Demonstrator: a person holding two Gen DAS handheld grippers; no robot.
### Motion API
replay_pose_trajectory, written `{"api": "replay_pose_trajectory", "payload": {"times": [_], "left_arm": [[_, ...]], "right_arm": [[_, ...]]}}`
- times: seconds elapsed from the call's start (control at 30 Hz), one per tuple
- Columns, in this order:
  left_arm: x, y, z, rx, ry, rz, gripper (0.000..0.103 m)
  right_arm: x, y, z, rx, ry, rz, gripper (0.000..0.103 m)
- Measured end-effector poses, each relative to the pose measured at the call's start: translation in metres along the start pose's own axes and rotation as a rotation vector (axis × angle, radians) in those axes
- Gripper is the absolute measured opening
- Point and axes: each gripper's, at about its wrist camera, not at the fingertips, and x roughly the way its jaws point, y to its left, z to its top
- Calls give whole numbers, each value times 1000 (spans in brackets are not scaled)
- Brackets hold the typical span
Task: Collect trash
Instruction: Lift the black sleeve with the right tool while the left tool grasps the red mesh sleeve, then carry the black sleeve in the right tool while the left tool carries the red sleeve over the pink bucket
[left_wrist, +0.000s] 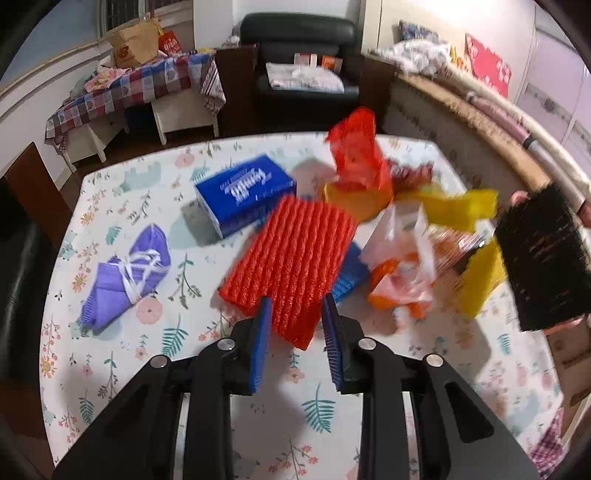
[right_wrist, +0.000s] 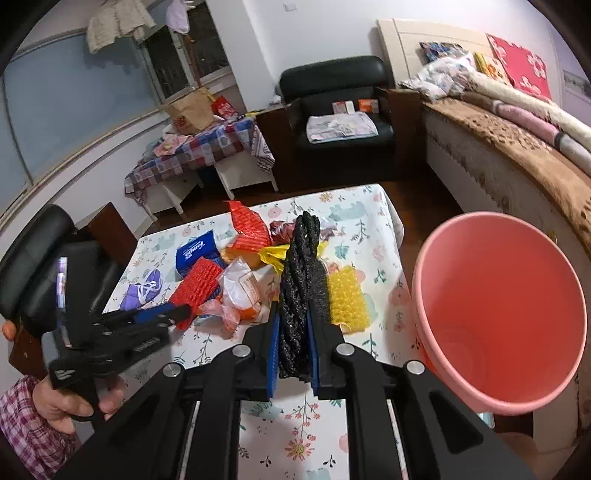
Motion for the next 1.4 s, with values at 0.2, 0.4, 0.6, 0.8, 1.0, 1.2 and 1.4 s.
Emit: {"api": "replay_pose_trajectory", "payload": {"times": [0.2, 0.4, 0.6, 0.8, 1.0, 1.2, 1.4], "left_arm": [[5, 5, -5, -10, -40, 4, 21], [-5, 12, -9, -25, -63, 5, 8], [-53, 12, -10, -59, -141, -26, 8], [-99, 6, -10, -84, -215, -76, 8], [-128, -24, -1, -32, -269, -136, 8], [-129, -70, 11, 20, -288, -203, 8], [-110, -130, 22, 85, -253, -305, 8]], "right_arm": [[1, -1, 1, 3, 4, 16, 11], [-8, -3, -1, 13, -7, 38, 11], [-24, -7, 2, 24, -42, 71, 11], [-47, -14, 9, 74, -76, 188, 11], [-71, -20, 13, 60, -136, 127, 11], [-85, -48, 14, 79, -171, -19, 11], [-85, -99, 8, 137, -147, -158, 11]]}}
